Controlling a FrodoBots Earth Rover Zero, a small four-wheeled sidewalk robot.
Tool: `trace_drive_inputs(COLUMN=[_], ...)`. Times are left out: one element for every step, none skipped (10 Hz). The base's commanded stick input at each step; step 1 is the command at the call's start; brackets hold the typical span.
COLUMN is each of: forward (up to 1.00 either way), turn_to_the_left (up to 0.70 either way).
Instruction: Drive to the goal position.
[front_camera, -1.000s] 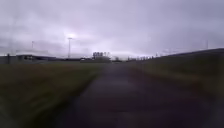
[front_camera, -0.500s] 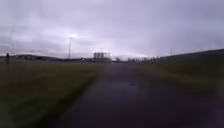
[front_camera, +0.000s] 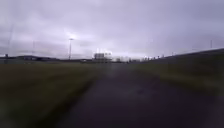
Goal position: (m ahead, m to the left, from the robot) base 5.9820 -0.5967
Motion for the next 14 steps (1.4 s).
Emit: trace_drive_inputs(forward=[1.00, 1.00, 1.00, 1.00, 1.00, 1.00, 1.00, 1.00, 1.00, 1.00, 1.00, 1.00, 1.00, 1.00], turn_to_the_left=[0.00, 0.00, 0.00, 0.00, 0.00, 0.00, 0.00, 0.00, 0.00, 0.00, 0.00, 0.00, 0.00, 0.00])
